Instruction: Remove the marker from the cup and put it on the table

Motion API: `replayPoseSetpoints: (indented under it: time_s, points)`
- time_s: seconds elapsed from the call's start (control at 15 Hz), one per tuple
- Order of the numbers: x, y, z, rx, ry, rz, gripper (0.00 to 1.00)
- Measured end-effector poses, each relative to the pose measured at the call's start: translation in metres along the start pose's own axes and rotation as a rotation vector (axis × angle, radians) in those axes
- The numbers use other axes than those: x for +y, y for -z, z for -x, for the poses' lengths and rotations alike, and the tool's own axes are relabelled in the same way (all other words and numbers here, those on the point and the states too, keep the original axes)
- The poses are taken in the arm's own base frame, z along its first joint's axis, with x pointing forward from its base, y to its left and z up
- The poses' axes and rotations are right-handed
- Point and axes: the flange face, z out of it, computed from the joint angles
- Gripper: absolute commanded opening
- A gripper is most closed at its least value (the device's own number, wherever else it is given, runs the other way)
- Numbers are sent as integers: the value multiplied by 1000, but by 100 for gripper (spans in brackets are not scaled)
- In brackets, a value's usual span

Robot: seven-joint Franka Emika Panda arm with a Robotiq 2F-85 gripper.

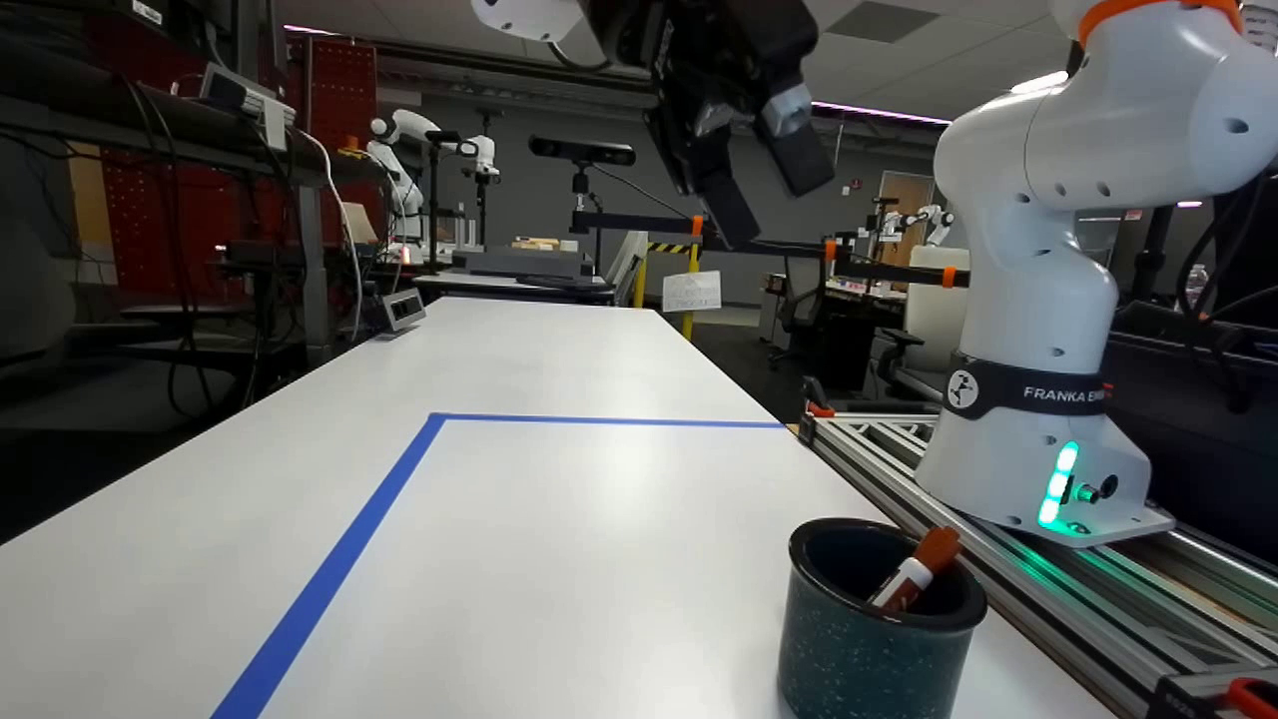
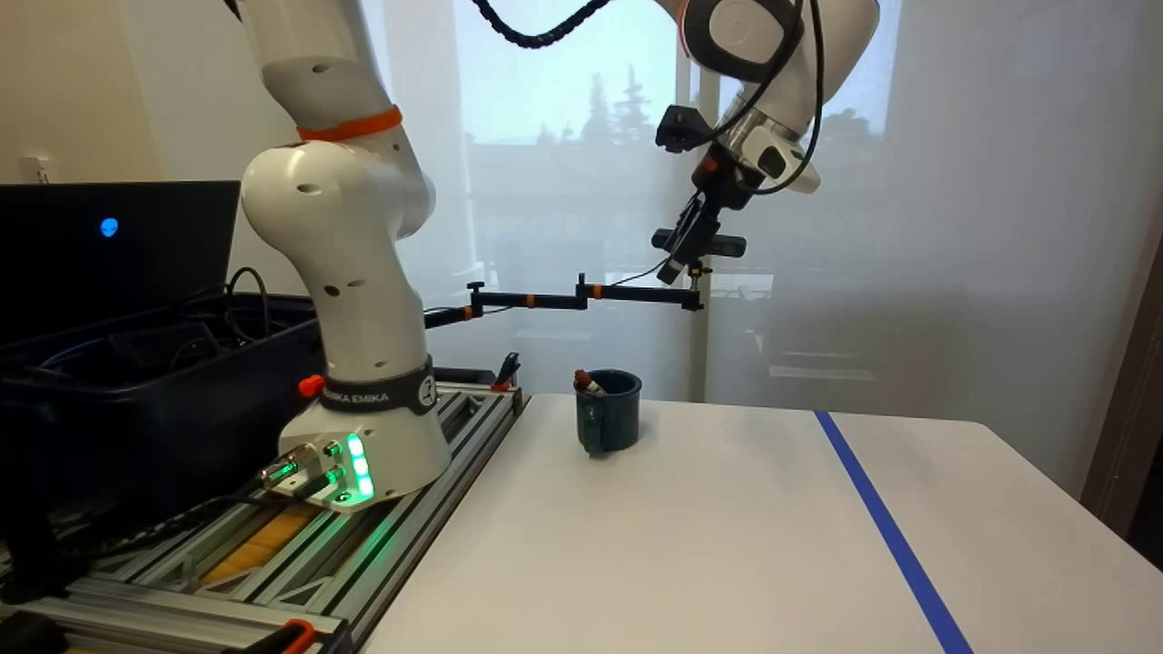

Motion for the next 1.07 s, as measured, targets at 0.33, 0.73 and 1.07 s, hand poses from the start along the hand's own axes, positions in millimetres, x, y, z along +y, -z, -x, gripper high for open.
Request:
replayPoseSetpoints:
  time_s: [0.33,0.73,1.07]
  points:
    - [-5,-30,-17,-68,5,18,100]
    - [-16,-67,-31,-144,35,45,100]
    - [-29,-94,-42,-161,72,80,100]
